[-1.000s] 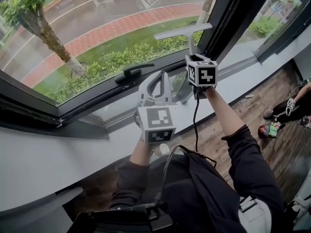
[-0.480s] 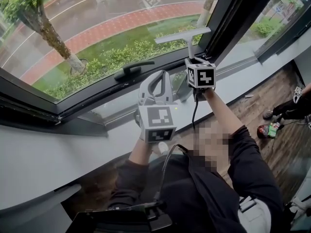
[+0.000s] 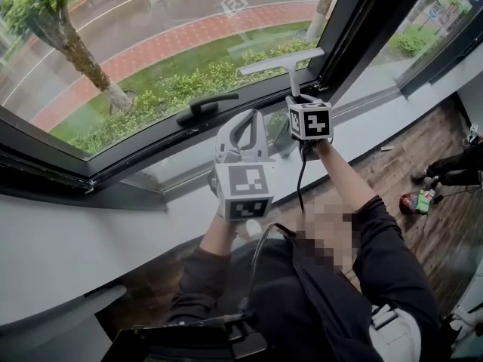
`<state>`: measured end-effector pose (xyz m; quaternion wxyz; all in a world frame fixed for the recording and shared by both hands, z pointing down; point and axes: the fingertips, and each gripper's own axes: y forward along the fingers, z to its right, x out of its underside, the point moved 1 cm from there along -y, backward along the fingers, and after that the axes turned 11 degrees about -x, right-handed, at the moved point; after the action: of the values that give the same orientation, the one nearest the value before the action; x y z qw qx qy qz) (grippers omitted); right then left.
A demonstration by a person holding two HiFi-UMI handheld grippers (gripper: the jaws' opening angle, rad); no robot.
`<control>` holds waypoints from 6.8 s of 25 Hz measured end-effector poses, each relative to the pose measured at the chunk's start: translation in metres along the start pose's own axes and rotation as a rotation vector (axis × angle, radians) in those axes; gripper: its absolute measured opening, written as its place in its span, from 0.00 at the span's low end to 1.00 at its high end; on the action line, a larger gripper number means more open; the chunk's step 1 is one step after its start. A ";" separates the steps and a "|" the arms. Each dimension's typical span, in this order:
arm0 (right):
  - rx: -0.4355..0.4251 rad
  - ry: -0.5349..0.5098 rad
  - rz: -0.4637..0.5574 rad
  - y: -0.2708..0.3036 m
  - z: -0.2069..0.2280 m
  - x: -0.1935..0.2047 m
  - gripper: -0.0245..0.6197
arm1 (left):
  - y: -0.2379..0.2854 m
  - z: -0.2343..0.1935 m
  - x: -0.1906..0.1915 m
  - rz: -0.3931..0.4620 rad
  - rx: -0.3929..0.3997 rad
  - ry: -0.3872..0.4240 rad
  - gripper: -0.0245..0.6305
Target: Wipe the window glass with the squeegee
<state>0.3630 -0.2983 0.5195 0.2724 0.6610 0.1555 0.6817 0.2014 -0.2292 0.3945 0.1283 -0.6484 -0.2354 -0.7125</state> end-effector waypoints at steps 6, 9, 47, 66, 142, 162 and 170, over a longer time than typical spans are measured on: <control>0.000 -0.002 -0.024 0.002 0.002 0.008 0.15 | 0.001 0.001 0.004 -0.027 0.011 -0.035 0.04; -0.001 0.003 -0.034 0.001 0.002 0.012 0.15 | 0.001 0.000 0.006 -0.035 0.008 -0.046 0.04; -0.026 0.032 -0.041 -0.007 -0.002 0.027 0.15 | 0.006 -0.014 0.011 -0.034 -0.030 -0.056 0.04; -0.152 -0.117 0.616 -0.190 -0.130 -0.224 0.15 | -0.058 -0.102 -0.144 0.330 -0.247 0.028 0.04; -0.057 -0.146 0.735 -0.189 -0.157 -0.383 0.15 | -0.053 -0.128 -0.232 0.415 -0.212 0.057 0.04; -0.064 -0.130 0.655 -0.151 -0.156 -0.354 0.15 | -0.037 -0.124 -0.198 0.348 -0.165 0.033 0.04; -0.088 -0.123 0.609 -0.128 -0.161 -0.327 0.15 | -0.033 -0.122 -0.176 0.311 -0.154 0.007 0.04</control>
<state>0.2185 -0.3603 0.1671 0.0929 0.7049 -0.0958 0.6966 0.1020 -0.2838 0.2093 0.1877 -0.6826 -0.0768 -0.7021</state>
